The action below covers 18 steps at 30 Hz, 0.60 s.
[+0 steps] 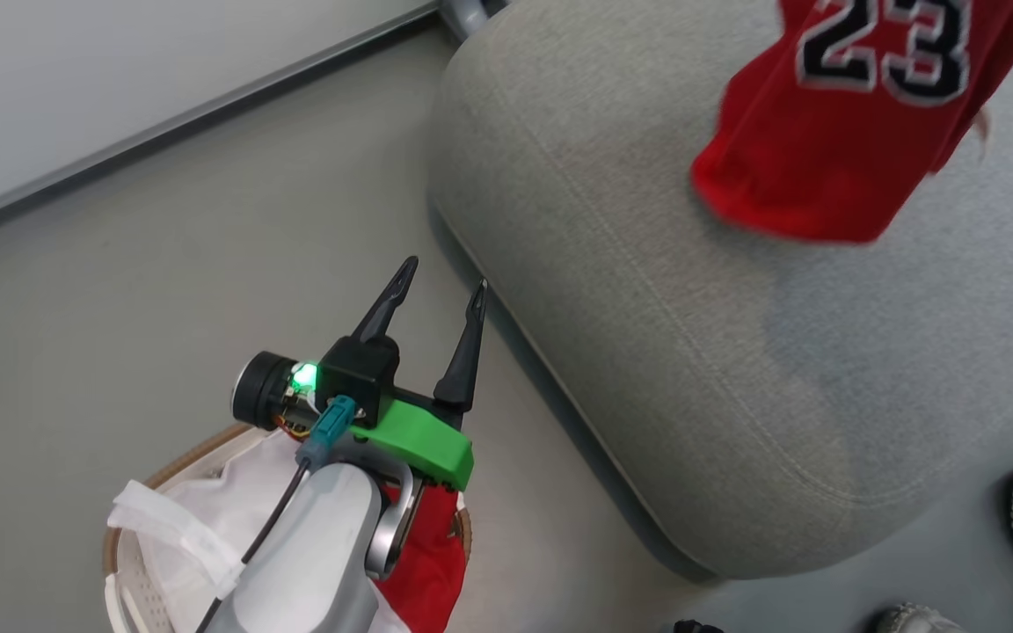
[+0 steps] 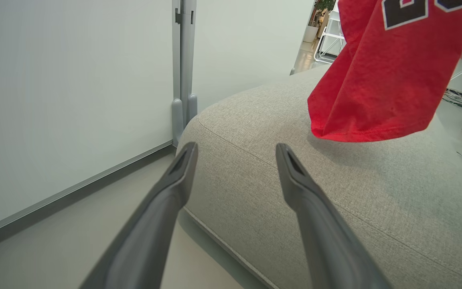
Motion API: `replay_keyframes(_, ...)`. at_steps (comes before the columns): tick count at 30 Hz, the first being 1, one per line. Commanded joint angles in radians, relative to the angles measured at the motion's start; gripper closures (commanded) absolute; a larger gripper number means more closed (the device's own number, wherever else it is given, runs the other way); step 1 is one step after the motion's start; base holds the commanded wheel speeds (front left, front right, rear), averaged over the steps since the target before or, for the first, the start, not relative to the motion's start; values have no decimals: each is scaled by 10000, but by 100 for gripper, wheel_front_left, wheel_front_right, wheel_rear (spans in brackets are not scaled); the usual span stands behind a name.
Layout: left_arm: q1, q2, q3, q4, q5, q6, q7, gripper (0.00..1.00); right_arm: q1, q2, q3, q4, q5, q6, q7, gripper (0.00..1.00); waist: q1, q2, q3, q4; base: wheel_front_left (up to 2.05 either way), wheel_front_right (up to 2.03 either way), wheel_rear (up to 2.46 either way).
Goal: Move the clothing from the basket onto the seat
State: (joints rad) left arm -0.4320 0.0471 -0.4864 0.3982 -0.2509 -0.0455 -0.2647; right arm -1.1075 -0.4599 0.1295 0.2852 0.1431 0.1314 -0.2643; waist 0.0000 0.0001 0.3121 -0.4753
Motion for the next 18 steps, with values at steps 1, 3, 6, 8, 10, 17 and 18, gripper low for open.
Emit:
replay_keyframes(1, -214, 67, -7, 16, 55, -75, 4, 0, -340, -190, -9, 228, -260, -14, -2, 100, 0, -1, 866, 834, 0, 0, 0)
replay_keyframes(3, -330, 65, -47, -12, 127, -138, 4, 0, -922, -425, -40, 599, -551, -14, -2, 100, 0, -1, 1126, 1102, 0, 0, 0)
replay_keyframes(6, -520, 62, -109, -46, 204, -223, 4, 0, -1375, -685, 36, 1468, -1073, -14, -2, 100, 0, -1, 1453, 1485, 0, 0, 0)
replay_keyframes(8, -585, 64, -154, -104, 215, -257, 4, 0, -1490, -636, -79, 2079, -1251, -14, -2, 100, 0, -1, 1636, 1717, 0, 0, 0)
replay_keyframes(10, -686, 62, -213, -183, 208, -281, 4, 0, -1346, -517, -342, 2630, -1373, -14, -4, 100, 0, -1, 1818, 1930, 0, 0, 0)
replay_keyframes(17, -871, 62, -523, -213, 111, -288, 4, 0, 262, -23, -1527, 4886, -1866, -14, -4, 100, 0, -1, 2155, 2495, 0, 0, 0)
replay_keyframes(18, -872, 61, -547, -197, 88, -275, 4, 0, 595, 62, -1757, 5204, -1913, -14, -2, 100, 0, -1, 2165, 2546, 0, 0, 0)
